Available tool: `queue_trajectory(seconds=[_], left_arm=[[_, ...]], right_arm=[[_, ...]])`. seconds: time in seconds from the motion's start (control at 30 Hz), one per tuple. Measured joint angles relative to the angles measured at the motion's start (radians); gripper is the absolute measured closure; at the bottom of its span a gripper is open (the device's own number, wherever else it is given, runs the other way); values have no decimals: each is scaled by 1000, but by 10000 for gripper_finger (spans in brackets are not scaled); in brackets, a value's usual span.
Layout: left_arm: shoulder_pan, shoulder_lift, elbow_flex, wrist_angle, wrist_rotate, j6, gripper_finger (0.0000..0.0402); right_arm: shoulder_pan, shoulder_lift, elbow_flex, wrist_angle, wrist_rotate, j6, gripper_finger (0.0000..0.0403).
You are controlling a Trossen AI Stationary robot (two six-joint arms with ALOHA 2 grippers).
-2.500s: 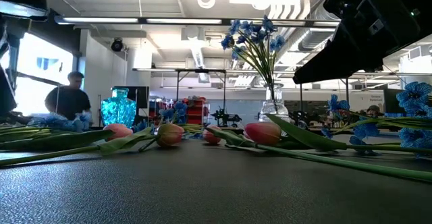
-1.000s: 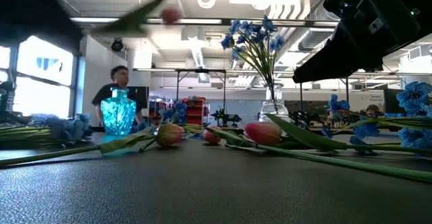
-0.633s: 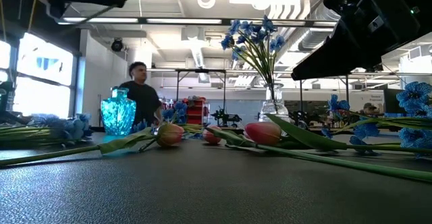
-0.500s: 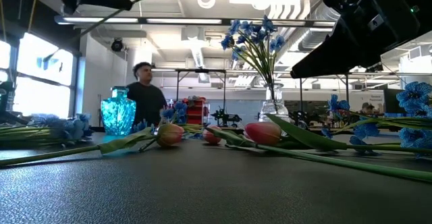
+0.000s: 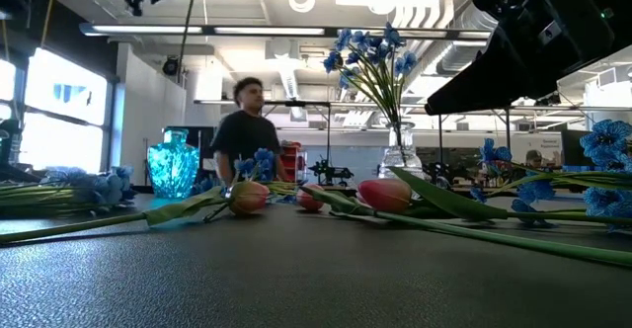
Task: Sort flowers into vase by color
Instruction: Put the left pink flower into the blue vase
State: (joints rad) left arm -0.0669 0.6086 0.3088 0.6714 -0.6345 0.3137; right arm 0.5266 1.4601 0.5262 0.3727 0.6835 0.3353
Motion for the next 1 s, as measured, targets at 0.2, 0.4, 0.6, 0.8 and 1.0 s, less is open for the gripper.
queue_trajectory(seconds=[0.2, 0.4, 0.6, 0.8, 1.0], left_arm=[[179, -21, -99, 252, -108, 134, 401], [364, -12, -101, 257, 22, 88, 401], [535, 45, -101, 211, 102, 13, 401], [662, 138, -101, 207, 167, -49, 401], [743, 221, -101, 208, 268, -92, 401]], right_arm=[[0, 0, 0, 6, -2, 0, 265], [0, 0, 0, 10, -2, 4, 265], [0, 0, 0, 13, -2, 1, 265], [0, 0, 0, 13, -2, 1, 265], [0, 0, 0, 13, -2, 1, 265]])
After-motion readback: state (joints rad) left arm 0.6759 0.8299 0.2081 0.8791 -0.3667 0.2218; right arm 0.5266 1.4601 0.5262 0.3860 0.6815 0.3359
